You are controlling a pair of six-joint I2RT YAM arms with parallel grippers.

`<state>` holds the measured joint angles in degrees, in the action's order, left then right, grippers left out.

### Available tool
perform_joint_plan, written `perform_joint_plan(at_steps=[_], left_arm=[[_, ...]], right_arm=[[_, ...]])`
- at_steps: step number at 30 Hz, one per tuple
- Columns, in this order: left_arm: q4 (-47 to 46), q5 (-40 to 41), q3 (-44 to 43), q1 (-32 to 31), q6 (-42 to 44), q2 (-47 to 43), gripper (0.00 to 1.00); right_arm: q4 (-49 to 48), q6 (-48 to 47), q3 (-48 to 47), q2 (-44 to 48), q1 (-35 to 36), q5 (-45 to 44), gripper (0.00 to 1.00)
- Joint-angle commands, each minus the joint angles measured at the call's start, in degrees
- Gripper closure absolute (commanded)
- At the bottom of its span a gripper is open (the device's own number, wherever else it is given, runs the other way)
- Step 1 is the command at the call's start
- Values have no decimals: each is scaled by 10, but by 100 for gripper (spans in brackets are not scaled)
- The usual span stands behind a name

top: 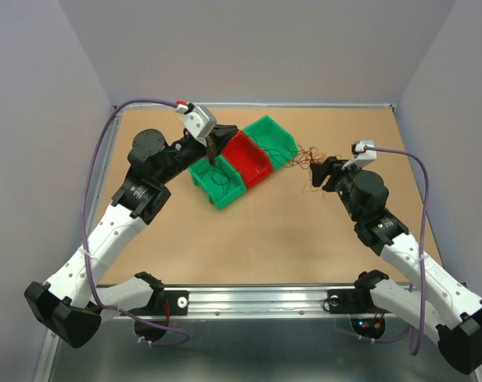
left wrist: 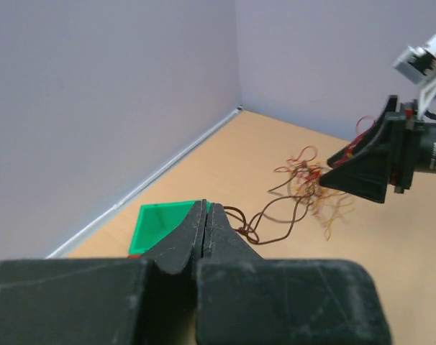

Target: Untangle the cables

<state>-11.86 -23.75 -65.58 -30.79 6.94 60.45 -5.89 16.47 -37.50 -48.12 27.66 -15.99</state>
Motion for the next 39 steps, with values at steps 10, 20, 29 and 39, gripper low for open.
perform_joint_plan(at_steps=[10,20,29,39], left_arm=[[-19,27,15,-84,88,45,100],[3,-26,5,-88,93,59,100],[17,-30,-9,-89,94,64,100],[101,-64,-166,-97,73,110,100]], right_arm=[[-3,-32,-14,-3,-1,89,9],[-238,-76,8,-79,0,467,9],[-264,-125,-85,-197,53,524,10],[-284,-159,-147,-345,82,478,16]])
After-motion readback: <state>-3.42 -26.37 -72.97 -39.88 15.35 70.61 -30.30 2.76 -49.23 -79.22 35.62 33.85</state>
